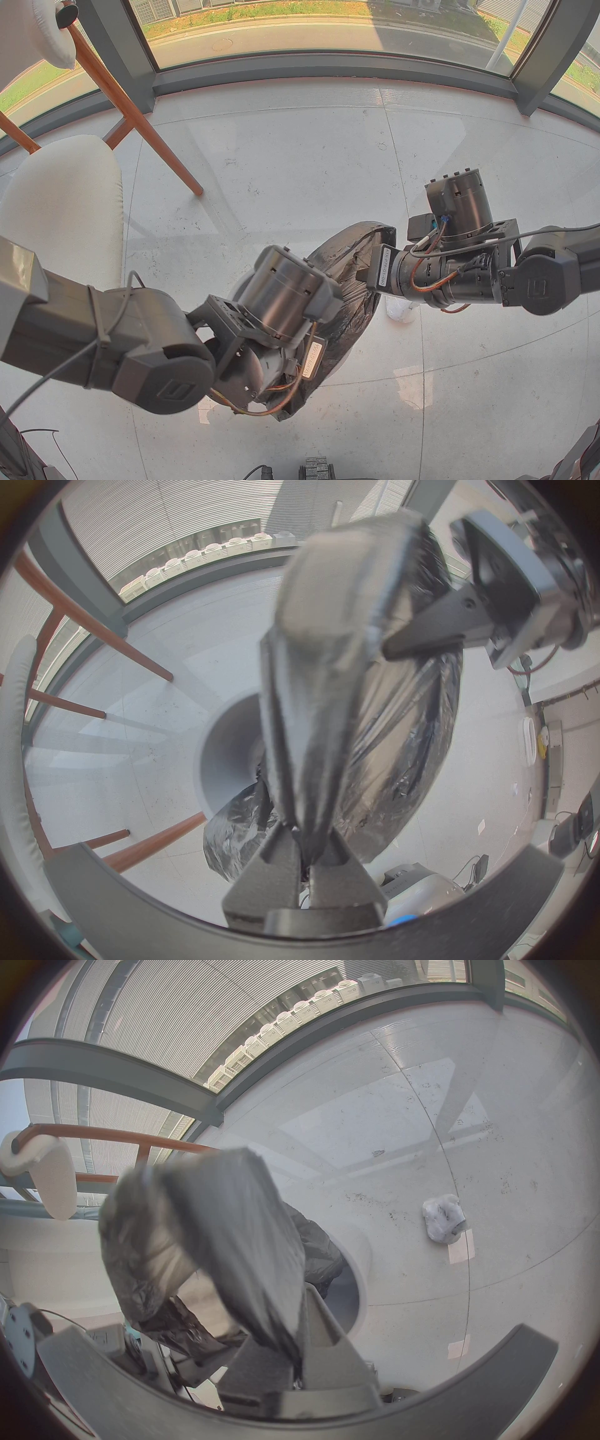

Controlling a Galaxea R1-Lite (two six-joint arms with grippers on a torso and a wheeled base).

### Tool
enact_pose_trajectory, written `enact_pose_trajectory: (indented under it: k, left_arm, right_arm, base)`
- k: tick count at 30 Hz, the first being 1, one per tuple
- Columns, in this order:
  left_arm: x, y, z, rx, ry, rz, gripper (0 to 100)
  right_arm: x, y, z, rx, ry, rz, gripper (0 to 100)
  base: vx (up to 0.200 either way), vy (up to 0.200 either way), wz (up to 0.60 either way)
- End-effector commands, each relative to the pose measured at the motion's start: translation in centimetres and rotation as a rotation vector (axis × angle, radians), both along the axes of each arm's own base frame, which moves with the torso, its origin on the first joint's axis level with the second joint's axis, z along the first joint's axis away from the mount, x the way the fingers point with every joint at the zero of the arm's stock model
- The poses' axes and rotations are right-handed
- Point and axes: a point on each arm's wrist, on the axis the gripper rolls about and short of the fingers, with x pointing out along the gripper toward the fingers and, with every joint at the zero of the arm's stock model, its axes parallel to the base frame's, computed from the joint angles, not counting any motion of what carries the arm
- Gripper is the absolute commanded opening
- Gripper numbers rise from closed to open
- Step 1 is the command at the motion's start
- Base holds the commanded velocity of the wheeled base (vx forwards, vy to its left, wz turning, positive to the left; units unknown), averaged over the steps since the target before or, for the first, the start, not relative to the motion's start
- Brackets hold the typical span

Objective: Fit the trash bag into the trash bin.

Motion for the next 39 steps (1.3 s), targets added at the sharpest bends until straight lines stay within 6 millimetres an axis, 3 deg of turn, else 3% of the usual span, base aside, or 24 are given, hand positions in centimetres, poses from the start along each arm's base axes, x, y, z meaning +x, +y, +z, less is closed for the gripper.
enact_pose_trajectory:
  k: [1,10,33,39]
  left_arm:
    - [0.6,0.6,1.5,-0.038,-0.028,0.021,0]
    - [1.2,0.5,3.3,-0.132,-0.026,-0.025,0]
    - [1.9,0.9,3.4,-0.209,0.027,-0.032,0]
    - [2.5,1.5,3.3,-0.213,0.030,-0.016,0]
  right_arm:
    - [0.8,-1.3,0.2,0.012,0.004,-0.009,0]
    - [1.1,-3.2,-0.2,-0.031,-0.009,0.079,0]
    - [1.3,-2.7,-0.1,-0.038,-0.025,0.096,0]
    - [2.7,-2.6,0.7,-0.013,-0.067,0.072,0]
  base:
    - [0.000,0.000,0.00]
    - [0.000,0.000,0.00]
    - [0.000,0.000,0.00]
    - [0.000,0.000,0.00]
